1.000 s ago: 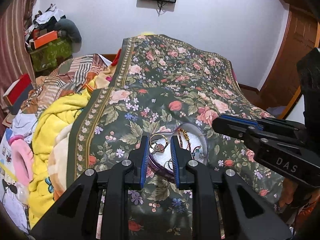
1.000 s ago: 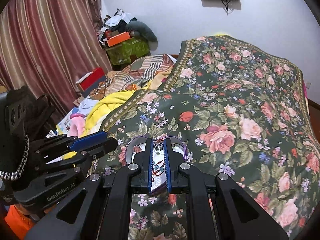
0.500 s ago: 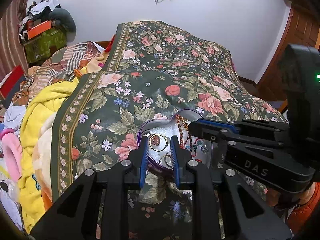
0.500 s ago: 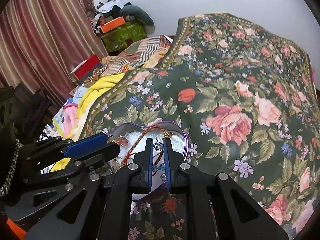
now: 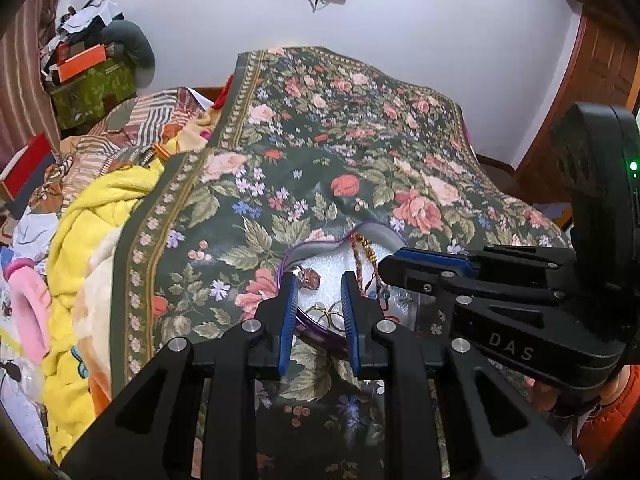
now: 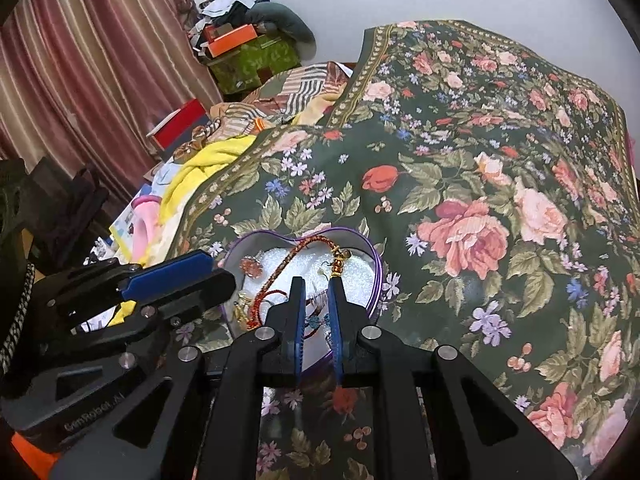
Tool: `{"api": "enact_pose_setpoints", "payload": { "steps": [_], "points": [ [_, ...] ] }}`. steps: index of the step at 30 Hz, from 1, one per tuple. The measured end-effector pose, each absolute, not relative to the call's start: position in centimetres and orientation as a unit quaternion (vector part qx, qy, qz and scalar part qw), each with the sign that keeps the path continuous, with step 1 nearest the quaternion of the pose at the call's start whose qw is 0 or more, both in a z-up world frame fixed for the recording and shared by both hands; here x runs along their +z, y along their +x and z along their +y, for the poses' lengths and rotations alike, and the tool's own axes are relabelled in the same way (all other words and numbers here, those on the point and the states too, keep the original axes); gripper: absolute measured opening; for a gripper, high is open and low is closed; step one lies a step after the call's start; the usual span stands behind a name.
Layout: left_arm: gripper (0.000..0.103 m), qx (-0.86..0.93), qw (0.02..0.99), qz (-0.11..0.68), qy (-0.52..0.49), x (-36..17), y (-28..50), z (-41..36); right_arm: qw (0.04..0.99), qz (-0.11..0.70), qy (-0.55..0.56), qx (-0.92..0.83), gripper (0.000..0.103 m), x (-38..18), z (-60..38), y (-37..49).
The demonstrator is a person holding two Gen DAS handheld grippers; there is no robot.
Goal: Organize jewelry
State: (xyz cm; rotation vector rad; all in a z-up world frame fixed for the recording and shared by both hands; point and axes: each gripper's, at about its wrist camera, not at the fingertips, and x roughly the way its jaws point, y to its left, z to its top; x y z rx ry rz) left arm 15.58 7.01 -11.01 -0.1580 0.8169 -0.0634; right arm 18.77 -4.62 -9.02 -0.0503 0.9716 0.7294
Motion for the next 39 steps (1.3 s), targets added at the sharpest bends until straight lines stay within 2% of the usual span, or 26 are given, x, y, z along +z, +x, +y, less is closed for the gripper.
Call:
{"api": "enact_pose_setpoints", "payload": {
  "steps": [2,9,21,23,27,29,31,34,36,39],
  "points": [
    [0.02,-0.027,0.919,0.387,-0.075,-10.1,15.1,7.2,0.825,0.449,-0.021,0.343,0.015,-8.3,-4.9,18.5],
    [0.02,-0.018,0.938,0.34,-0.069,-5.9,12.7,7.2,0.855,0.394,-0.013,0.338,0.015,-3.7,-6.3,16.5],
    [0.021,-0.007,0.977,0.209,-0.048,3.2,4.9,5.2,0.92,0.226,-0.002,0.32,0.015,6.5,-9.4,8.3],
    [0.023,-0.003,0.981,0.187,-0.044,4.4,3.3,4.8,0.925,0.209,0.003,0.318,0.015,7.4,-9.8,7.2],
    [0.035,0.008,0.989,0.143,-0.034,6.4,0.0,4.0,0.934,0.176,0.013,0.31,0.017,8.9,-10.7,5.1],
    [0.041,0.014,0.992,0.125,-0.029,7.2,-1.5,3.5,0.937,0.167,0.021,0.307,0.031,9.2,-11.1,4.5],
    [0.053,0.019,0.993,0.113,-0.028,7.7,-2.5,3.4,0.941,0.157,0.028,0.298,0.044,9.5,-11.5,3.9],
    [0.067,0.029,0.994,0.102,-0.027,8.1,-3.5,3.2,0.948,0.141,0.028,0.284,0.053,9.7,-11.9,3.1],
    [0.071,0.036,0.994,0.099,-0.026,8.2,-3.9,3.2,0.952,0.131,0.025,0.276,0.06,9.9,-12.0,2.6],
    [0.084,0.042,0.994,0.099,-0.027,8.2,-4.4,3.2,0.958,0.117,0.016,0.26,0.076,10.2,-12.2,1.6]
  ]
}}
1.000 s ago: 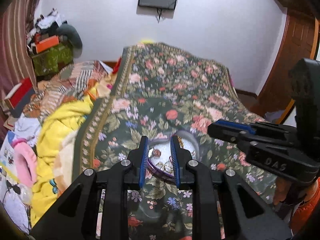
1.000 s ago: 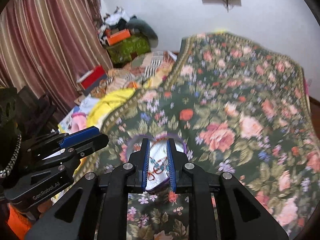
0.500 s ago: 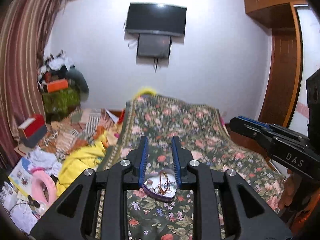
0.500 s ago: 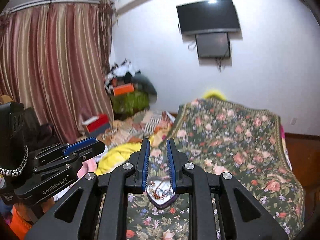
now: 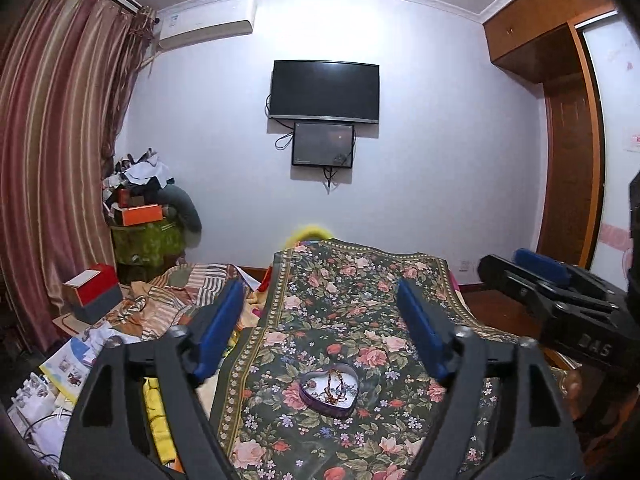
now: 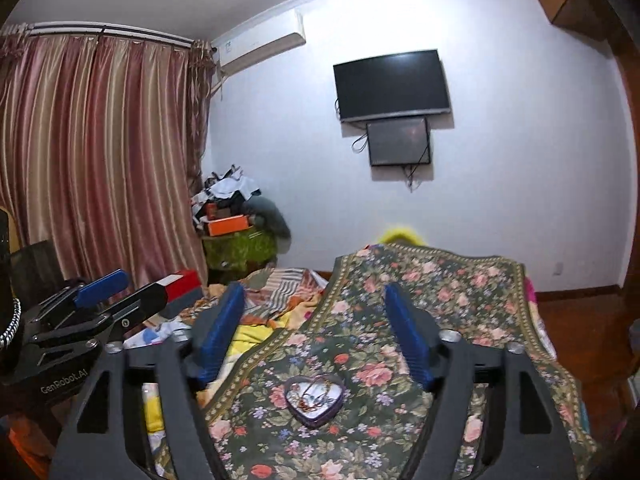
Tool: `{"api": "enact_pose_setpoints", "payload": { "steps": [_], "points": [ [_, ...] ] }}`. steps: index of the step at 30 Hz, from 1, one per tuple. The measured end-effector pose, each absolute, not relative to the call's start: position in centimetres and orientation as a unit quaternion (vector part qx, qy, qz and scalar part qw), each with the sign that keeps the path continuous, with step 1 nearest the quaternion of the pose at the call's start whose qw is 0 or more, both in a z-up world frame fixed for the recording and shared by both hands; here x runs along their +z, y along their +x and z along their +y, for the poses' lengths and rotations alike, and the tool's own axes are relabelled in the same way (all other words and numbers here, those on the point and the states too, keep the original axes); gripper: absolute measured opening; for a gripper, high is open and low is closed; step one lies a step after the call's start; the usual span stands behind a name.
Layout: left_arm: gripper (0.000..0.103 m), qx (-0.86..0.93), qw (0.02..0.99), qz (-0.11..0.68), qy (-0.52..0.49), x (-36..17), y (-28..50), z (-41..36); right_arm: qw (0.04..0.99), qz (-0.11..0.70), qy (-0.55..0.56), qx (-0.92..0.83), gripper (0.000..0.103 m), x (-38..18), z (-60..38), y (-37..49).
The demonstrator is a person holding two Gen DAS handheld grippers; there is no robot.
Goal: Organize jewelry
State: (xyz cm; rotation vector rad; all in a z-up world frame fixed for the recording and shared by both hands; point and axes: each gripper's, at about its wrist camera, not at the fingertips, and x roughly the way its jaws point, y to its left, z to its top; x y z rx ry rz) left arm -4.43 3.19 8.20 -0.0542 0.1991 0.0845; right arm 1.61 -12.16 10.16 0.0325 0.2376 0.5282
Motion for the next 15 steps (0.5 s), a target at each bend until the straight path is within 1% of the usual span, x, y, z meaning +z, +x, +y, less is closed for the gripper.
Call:
{"api": "enact_pose_setpoints", "payload": {
  "steps": [1,2,6,15],
  "points": [
    [0.086,0.045,0.994,0.098,-0.027,8.19,-4.59,3.17,0.96,0.113,0.014,0.256,0.083,10.13,-12.27,1.45],
    [0.086,0.048,0.994,0.098,-0.026,8.14,-4.57,3.12,0.961,0.11,0.013,0.252,0.086,10.12,-12.39,1.19],
    [0.092,0.052,0.993,0.102,-0.025,7.91,-4.92,2.74,0.963,0.11,0.012,0.244,0.088,10.15,-12.66,1.1],
    [0.093,0.052,0.992,0.109,-0.021,7.49,-4.64,2.64,0.962,0.121,0.012,0.245,0.089,9.72,-12.84,1.11]
  ]
}}
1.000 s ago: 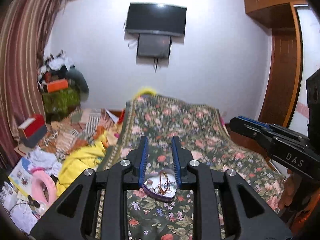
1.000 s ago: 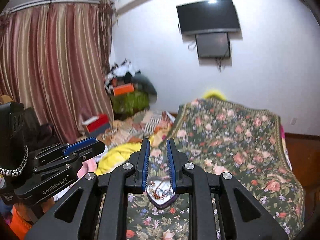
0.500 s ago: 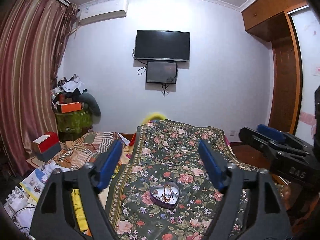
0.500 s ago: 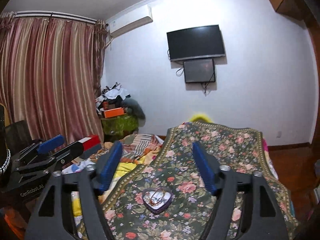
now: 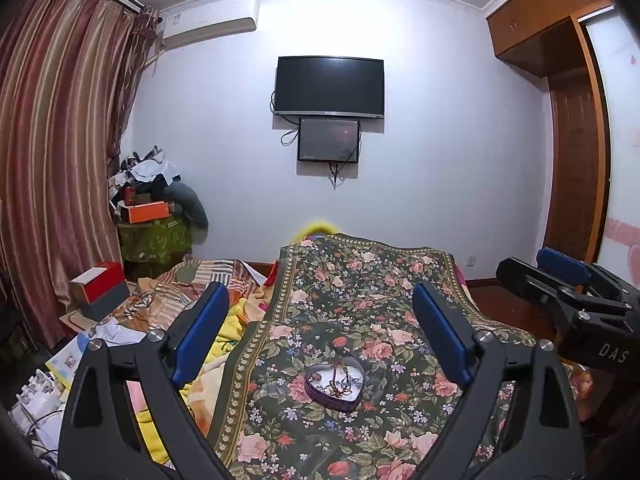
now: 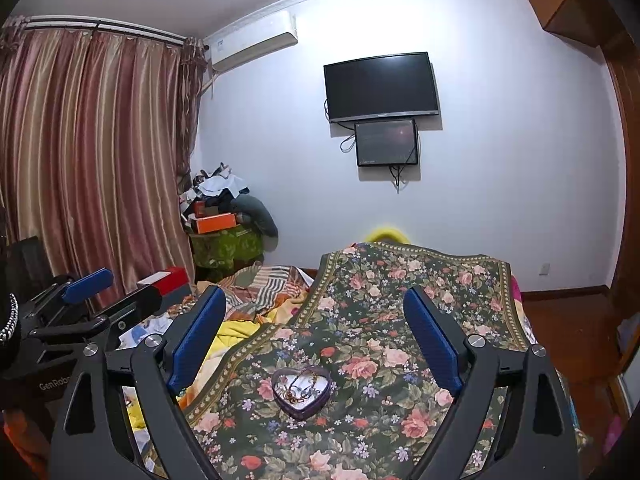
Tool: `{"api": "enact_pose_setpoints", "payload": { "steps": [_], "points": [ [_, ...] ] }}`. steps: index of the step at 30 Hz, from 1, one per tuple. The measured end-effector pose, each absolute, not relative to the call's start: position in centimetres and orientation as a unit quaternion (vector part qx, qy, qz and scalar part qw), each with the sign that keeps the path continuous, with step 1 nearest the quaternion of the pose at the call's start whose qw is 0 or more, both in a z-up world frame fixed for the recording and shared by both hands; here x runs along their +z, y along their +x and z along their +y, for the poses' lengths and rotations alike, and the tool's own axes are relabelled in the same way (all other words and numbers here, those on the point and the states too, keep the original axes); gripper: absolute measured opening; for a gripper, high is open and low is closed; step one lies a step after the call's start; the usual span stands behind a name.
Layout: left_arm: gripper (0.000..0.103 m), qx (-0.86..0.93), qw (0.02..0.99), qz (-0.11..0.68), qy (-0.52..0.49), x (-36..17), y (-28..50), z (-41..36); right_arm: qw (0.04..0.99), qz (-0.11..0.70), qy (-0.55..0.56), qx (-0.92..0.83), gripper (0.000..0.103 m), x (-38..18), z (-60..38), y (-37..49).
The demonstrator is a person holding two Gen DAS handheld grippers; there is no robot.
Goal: Organize jewelry
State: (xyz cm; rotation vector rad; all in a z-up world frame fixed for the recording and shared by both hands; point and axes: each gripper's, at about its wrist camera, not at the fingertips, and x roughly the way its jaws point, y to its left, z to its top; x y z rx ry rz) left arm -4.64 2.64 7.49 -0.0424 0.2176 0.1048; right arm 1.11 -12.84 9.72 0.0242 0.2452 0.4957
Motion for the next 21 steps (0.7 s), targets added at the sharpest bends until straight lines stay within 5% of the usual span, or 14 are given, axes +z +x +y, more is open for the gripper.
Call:
{"api": "enact_pose_setpoints", "payload": {
  "steps": [21],
  "points": [
    [0.1,0.05,0.991,0.121,-0.025,6.7,-3.7,2.82,0.961,0.131,0.013,0.244,0.089,9.75,-13.14,0.71]
  ]
}}
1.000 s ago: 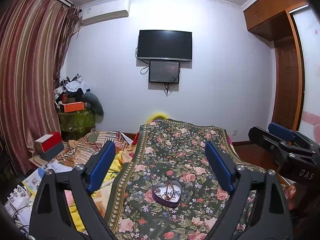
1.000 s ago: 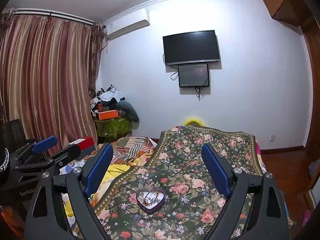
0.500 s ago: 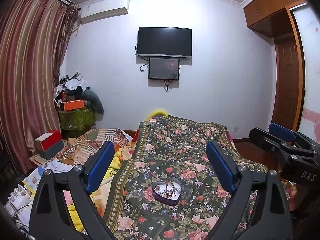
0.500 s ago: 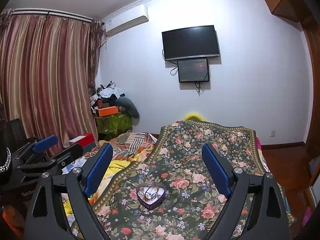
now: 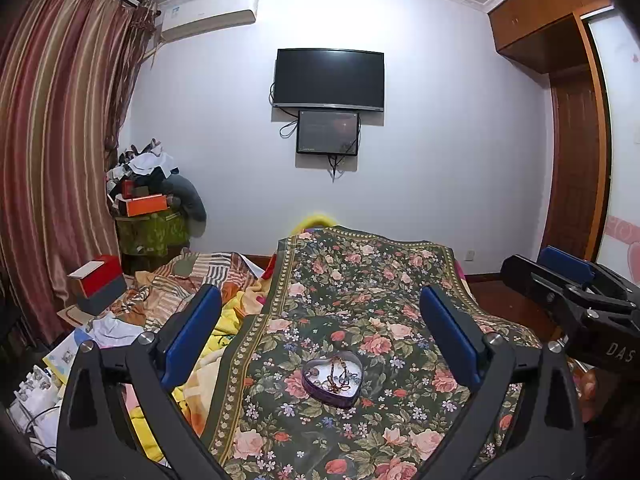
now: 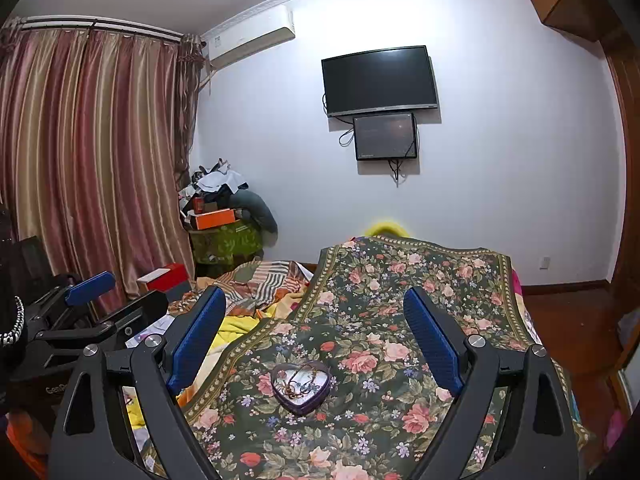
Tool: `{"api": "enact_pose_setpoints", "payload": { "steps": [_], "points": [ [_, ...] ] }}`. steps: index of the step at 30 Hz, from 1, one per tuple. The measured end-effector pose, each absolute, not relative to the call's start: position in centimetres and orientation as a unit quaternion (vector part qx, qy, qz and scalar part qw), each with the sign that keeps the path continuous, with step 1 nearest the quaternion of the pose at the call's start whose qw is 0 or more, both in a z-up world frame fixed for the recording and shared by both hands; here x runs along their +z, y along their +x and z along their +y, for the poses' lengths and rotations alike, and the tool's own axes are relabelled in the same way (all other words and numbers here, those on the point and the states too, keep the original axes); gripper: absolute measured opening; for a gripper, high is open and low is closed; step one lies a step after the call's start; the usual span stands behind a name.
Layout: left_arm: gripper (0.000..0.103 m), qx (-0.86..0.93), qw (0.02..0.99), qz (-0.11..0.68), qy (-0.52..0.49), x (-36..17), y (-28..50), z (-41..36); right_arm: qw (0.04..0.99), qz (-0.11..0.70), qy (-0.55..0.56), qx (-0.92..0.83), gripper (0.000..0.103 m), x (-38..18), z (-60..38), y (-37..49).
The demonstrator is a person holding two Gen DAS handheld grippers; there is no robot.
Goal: Organize jewelry
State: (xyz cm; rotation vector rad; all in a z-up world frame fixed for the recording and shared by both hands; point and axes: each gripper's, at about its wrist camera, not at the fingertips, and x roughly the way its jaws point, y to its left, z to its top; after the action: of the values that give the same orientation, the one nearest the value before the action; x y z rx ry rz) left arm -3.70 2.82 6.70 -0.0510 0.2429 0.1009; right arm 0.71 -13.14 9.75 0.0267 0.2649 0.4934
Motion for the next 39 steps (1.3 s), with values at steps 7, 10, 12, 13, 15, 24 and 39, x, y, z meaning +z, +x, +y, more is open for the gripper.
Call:
{"api": "enact_pose_setpoints", "payload": {
  "steps": [7,10,12,13,15,24,39],
  "points": [
    [0.101,0.052,0.991,0.122,-0.027,6.63,-3.7,2.95,0.961,0.131,0.013,0.244,0.089,9.88,-13.08,0.77],
    [0.101,0.052,0.991,0.122,-0.027,6.62,-3.74,2.96,0.961,0.131,0.013,0.243,0.089,9.87,-13.05,0.81],
    [0.101,0.052,0.991,0.122,-0.026,6.62,-3.73,2.96,0.961,0.132,0.013,0.244,0.089,9.85,-13.06,0.8],
    [0.102,0.052,0.991,0.122,-0.027,6.61,-3.72,2.96,0.961,0.132,0.014,0.244,0.089,9.86,-13.1,0.75],
    [0.102,0.052,0.991,0.123,-0.027,6.62,-3.72,2.99,0.961,0.133,0.013,0.244,0.089,9.89,-13.11,0.74],
    [0.102,0.052,0.991,0.124,-0.028,6.55,-3.7,3.06,0.961,0.133,0.013,0.243,0.089,9.95,-13.19,0.64],
    [0.102,0.05,0.989,0.131,-0.038,6.19,-3.24,3.08,0.961,0.135,0.012,0.242,0.089,9.75,-13.33,0.61]
  ]
}}
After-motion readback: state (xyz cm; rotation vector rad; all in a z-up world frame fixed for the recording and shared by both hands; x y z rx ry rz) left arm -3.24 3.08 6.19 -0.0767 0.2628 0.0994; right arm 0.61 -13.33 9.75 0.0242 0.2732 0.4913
